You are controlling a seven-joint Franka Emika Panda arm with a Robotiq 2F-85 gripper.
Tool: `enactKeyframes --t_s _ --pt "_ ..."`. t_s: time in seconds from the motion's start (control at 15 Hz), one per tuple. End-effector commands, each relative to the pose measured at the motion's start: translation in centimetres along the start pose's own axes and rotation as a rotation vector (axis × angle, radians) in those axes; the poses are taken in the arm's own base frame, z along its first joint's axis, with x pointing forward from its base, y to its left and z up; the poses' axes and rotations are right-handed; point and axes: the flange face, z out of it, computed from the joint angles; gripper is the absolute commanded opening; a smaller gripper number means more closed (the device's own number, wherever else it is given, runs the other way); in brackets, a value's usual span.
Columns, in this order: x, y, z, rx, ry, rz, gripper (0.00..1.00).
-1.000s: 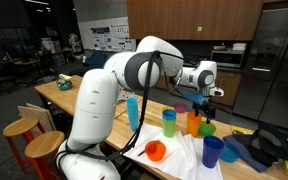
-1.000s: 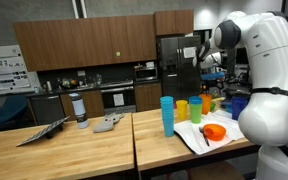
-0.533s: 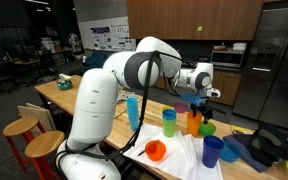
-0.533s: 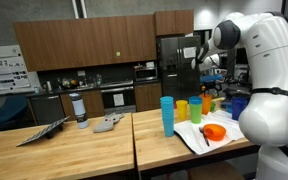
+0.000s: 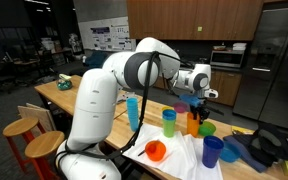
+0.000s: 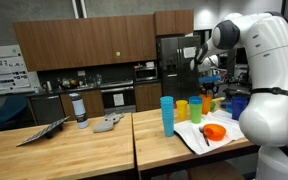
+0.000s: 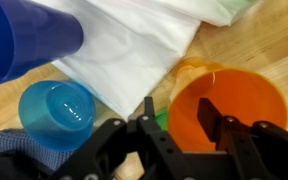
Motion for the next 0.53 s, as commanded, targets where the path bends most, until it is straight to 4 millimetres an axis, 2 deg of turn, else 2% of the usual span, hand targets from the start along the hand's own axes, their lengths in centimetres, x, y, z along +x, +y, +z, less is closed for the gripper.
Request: enactKeyframes --t_s 0.0,0.2,0.33,0.47 --pt "-0.4 0.3 -0.7 -0.003 0.016 0.006 0.19" --pt "-0.7 0.6 -1.5 -0.007 0.016 0.004 0.01" --pt "-1.0 0.9 -2.9 -0.006 0.043 0.004 0.00" --pt "-1.2 1.4 -5.0 -0.004 0.082 0.000 0.01"
